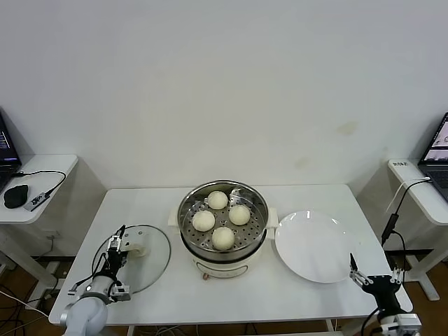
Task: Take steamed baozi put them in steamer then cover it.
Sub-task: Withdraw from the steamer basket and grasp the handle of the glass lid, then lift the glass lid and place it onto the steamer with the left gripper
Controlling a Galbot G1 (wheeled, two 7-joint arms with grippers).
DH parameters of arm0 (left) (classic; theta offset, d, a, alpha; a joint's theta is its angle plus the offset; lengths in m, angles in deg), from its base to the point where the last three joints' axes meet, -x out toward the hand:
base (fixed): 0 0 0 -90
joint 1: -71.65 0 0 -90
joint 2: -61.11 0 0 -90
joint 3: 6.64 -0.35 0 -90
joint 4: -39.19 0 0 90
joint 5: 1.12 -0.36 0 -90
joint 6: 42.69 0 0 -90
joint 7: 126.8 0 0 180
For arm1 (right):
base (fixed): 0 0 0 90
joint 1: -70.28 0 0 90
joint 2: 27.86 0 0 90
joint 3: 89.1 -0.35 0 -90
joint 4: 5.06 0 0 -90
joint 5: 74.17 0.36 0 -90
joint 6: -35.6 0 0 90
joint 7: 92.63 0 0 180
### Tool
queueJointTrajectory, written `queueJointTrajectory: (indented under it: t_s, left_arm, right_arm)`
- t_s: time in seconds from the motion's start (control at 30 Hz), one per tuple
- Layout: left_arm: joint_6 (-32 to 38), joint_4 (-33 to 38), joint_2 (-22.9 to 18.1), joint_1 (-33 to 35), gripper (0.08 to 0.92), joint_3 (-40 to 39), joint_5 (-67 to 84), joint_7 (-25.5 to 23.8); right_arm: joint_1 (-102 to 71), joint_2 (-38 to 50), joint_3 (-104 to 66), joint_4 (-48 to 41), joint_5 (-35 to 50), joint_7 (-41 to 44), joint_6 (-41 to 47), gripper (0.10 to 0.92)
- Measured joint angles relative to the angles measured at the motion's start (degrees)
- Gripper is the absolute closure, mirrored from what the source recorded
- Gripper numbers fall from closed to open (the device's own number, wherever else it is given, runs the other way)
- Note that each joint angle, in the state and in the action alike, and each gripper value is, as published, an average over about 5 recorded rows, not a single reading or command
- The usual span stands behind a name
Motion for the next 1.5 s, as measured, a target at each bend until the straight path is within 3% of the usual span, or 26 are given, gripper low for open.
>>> queueJointTrajectory:
  t_s: [0.4, 0.8, 1.1, 1.5]
  left_arm:
    - [0.3, -1.8, 0.2, -0.7, 0.527, -0.9, 1.6, 0.4]
    - [1.9, -1.6, -0.3, -0.8, 0.843, -0.6, 4.4, 3.9]
    - [0.7, 2.7, 1.7, 0.4, 0.858, 1.1, 7.9, 3.2]
    - [-4.9, 16.5, 8.5, 3.0, 0.858, 4.8, 16.6, -4.4]
  right_arm:
    - [0.7, -0.9, 0.9, -0.8, -1.4, 0.1, 0.0, 0.203]
    - [1.0, -0.4, 1.4, -0.8, -1.8, 0.1, 0.0, 0.203]
    - [1.1, -0.4, 1.9, -0.7, -2.1, 0.3, -0.1, 0.203]
    - [0.9, -0.8, 3.2, -0.5, -3.5, 0.7, -0.5, 0.203]
